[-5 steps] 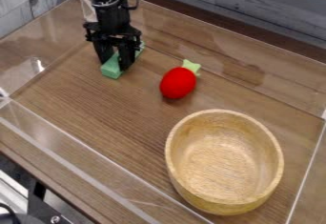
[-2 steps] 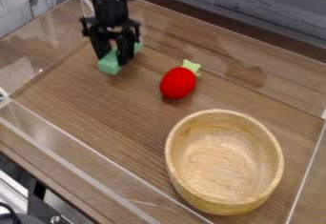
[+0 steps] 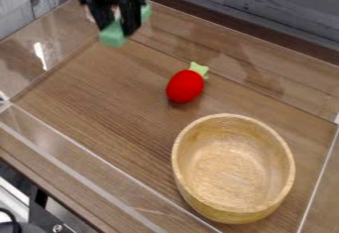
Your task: Put the green block in the brown bowl
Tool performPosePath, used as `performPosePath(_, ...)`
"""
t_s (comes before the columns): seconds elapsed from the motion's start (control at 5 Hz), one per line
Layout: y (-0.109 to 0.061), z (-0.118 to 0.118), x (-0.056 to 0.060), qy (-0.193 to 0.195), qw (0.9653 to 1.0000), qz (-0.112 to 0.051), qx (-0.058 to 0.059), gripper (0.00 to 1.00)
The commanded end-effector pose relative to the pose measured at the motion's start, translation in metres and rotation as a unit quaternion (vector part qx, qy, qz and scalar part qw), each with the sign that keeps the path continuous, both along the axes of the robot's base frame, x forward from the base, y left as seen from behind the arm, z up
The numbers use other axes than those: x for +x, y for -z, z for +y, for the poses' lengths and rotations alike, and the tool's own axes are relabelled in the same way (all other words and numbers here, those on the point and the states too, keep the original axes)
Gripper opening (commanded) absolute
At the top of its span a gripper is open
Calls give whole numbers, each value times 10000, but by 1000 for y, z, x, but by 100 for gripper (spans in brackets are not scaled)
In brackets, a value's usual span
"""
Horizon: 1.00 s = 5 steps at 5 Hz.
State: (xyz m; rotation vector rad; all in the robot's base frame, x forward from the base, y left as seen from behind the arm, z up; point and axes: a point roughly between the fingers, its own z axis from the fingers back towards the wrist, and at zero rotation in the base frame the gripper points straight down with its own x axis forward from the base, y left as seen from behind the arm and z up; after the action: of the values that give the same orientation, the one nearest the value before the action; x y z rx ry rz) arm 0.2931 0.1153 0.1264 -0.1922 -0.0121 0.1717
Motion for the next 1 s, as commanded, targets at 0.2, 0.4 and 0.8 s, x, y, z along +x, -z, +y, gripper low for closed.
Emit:
performPosePath(0.2,-24,-77,-17,618,9979,-200,-48,0)
performPosePath(0.4,-17,-124,-22,978,9951,-160,-51,0)
performPosePath(0.8,5,-212,-29,1585,9873,-107,-35,0)
